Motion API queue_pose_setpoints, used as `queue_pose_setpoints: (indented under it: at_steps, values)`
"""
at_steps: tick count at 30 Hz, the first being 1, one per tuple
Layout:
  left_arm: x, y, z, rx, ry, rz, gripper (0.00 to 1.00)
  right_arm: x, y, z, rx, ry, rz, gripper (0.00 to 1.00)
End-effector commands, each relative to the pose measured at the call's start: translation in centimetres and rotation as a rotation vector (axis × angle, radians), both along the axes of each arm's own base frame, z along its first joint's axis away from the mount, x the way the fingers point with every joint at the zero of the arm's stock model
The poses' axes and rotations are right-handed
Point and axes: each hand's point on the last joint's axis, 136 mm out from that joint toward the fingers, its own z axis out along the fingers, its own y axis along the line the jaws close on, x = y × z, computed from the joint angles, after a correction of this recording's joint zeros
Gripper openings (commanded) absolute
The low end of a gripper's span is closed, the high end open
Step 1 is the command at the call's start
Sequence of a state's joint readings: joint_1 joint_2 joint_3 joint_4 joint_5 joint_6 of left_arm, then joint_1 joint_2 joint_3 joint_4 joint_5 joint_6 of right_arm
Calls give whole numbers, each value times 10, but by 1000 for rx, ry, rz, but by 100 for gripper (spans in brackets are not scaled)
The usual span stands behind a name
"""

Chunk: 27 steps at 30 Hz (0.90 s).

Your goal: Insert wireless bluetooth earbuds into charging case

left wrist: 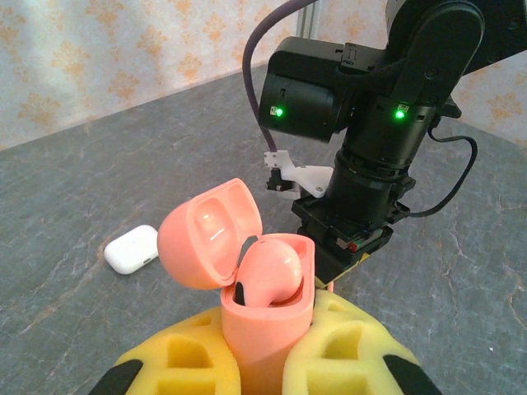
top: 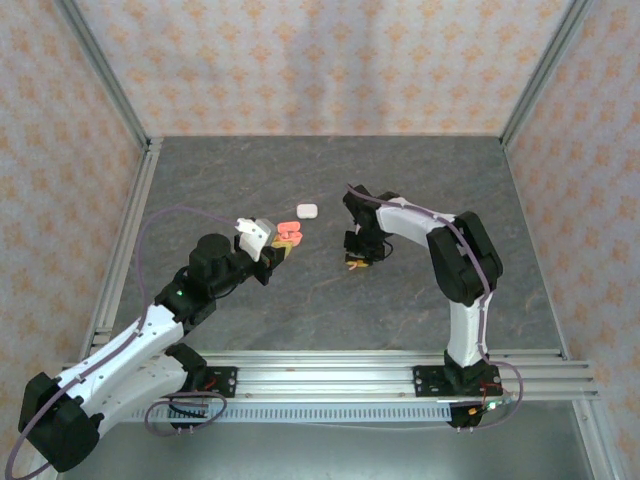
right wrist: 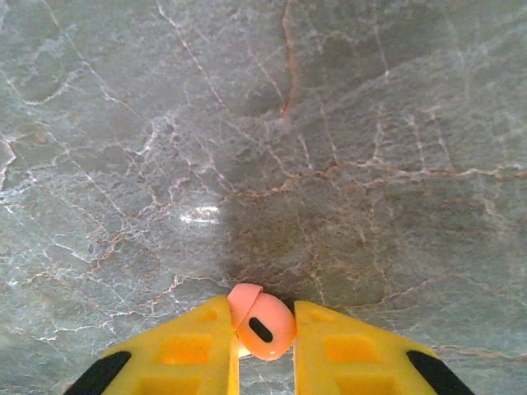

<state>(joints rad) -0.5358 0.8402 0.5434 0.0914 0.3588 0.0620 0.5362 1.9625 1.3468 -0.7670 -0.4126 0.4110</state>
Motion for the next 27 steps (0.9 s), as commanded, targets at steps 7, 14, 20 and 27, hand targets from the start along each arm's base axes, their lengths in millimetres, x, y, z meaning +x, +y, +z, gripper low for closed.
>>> queue_pose_setpoints:
  at_steps: [7,14,20,27]
  values:
    - [3,1,6,-12,-29,9,0,11,1,31,14,-134,37,19]
    - [-1,-3,14,-33,-55,-25,0,14,4,78,50,-299,83,15]
    - [-8,-12,23,-62,-82,-89,0,10,15,140,79,-499,171,13]
    - [-14,-24,35,-85,-120,-173,0,-5,35,212,138,-745,293,12]
